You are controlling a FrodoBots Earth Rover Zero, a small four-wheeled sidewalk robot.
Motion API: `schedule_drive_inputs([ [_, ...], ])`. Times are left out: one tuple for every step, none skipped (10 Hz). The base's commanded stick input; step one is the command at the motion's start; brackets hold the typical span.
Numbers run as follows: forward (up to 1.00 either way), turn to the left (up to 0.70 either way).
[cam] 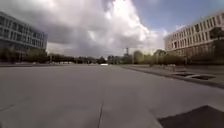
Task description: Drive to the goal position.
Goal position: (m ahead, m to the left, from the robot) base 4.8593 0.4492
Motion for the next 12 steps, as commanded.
schedule_drive_inputs([
  [0.7,0.0],
  [0.7,0.0],
  [0.7,0.0],
  [0.7,0.0],
  [0.7,0.0],
  [0.7,0.0],
  [0.7,0.0],
  [0.7,0.0],
  [0.7,0.0],
  [0.7,0.0],
  [0.7,0.0],
  [0.7,0.0],
])
